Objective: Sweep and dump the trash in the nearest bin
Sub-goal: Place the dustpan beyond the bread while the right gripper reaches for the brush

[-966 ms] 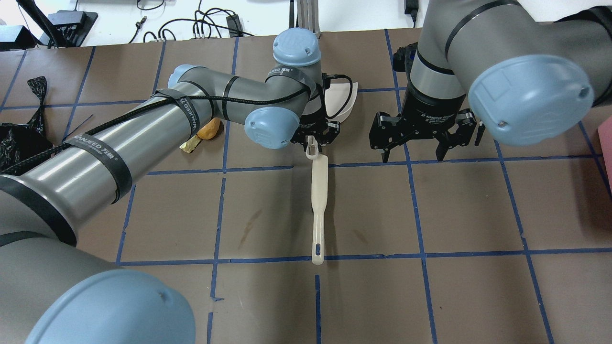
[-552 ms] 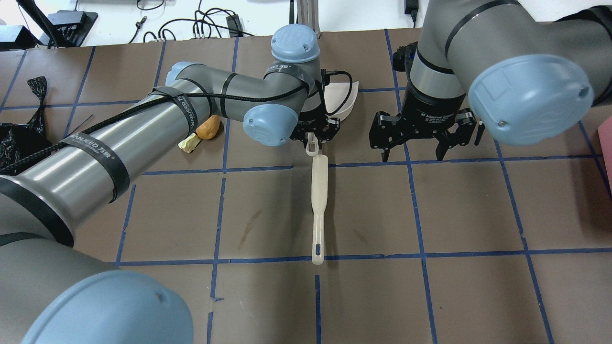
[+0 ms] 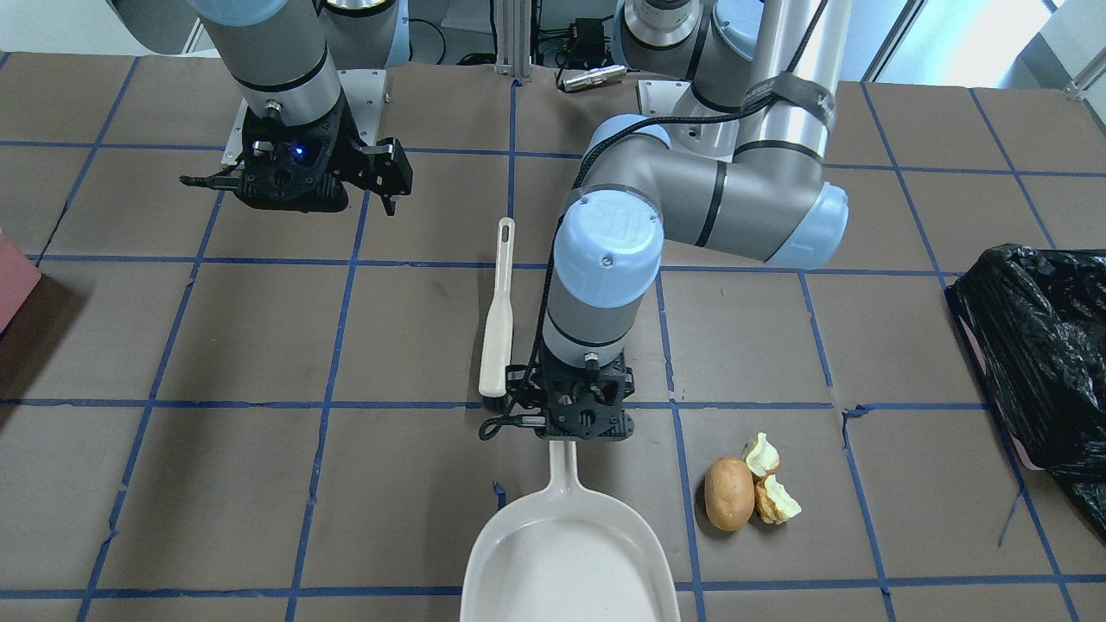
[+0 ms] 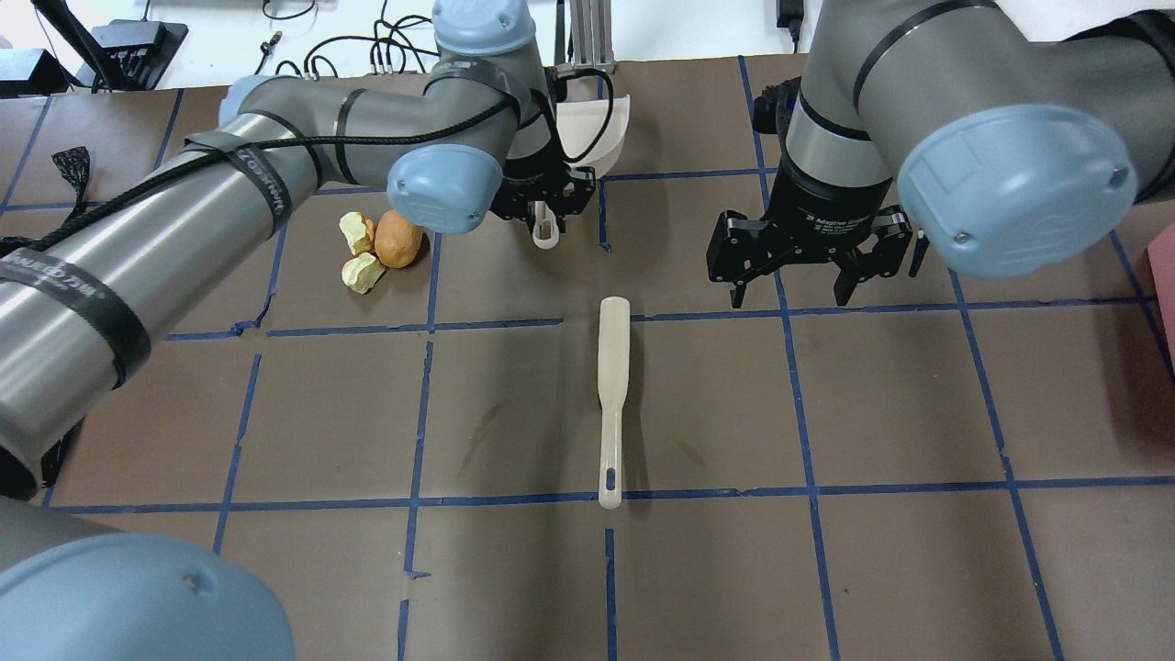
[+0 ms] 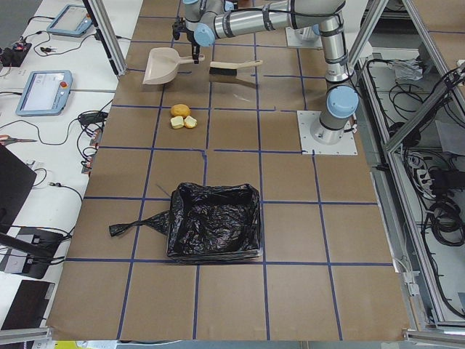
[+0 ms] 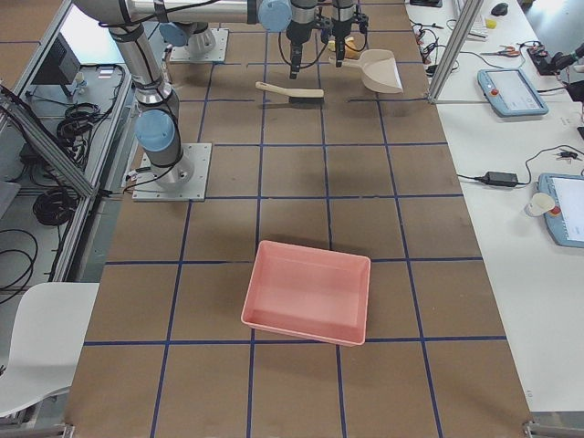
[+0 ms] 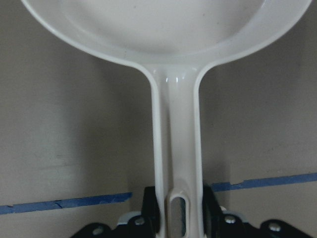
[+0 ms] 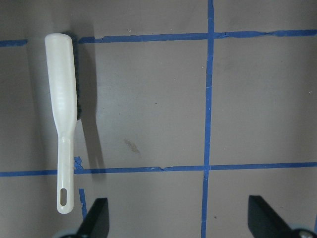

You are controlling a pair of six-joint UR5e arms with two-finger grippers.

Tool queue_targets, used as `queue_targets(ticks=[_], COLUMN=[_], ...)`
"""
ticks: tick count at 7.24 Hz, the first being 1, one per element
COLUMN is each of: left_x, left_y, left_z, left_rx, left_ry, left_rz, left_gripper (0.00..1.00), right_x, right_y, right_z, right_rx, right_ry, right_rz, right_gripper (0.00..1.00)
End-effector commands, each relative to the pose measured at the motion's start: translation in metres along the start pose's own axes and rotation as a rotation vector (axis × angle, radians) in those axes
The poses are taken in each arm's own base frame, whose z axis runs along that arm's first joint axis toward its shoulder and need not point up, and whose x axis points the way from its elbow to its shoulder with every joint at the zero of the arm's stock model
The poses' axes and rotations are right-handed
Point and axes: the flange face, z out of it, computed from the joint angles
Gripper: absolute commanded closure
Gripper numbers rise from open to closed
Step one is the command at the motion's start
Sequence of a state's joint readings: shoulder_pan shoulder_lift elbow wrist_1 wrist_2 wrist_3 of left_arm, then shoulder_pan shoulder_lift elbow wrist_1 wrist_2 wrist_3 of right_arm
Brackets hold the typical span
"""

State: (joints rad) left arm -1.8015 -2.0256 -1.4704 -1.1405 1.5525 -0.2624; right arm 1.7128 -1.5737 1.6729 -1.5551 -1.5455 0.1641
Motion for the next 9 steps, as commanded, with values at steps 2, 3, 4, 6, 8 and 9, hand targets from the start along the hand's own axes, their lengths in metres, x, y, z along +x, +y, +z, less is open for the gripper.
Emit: queue_targets(ticks=[2, 3, 4, 6, 8, 9], left_x=[-0.117, -0.161, -0.208, -0.283, -0.342, -0.363], left_y=[-0.016, -0.011, -0.012, -0.011, -0.006, -0.004], left_z=[-0.063, -0.079, -0.089, -0.102, -0.112, -0.113], left_rx=[0.004, 0.001, -0.021, -0.042, -0.038, -0.041], left_ry=[-0.08, -0.087, -0.089, -0.095, -0.1, -0.101], left_rz=[-0.022, 0.0, 0.009, 0.054, 0.1, 0.112], left_gripper=[0.99, 0.99, 0.99, 1.0, 1.0, 1.0], right_x=[-0.021, -0.042, -0.067, -0.125, -0.16, -0.186], right_y=[0.002, 0.004, 0.008, 0.023, 0.038, 0.054], right_z=[0.003, 0.01, 0.02, 0.046, 0.072, 0.096], right_rx=[0.026, 0.038, 0.039, 0.053, 0.05, 0.084], right_ry=[-0.011, -0.009, -0.007, 0.017, 0.021, 0.009], right_rz=[0.008, 0.014, 0.023, 0.047, 0.138, 0.15], right_gripper=[0.01, 0.01, 0.02, 0.02, 0.02, 0.02])
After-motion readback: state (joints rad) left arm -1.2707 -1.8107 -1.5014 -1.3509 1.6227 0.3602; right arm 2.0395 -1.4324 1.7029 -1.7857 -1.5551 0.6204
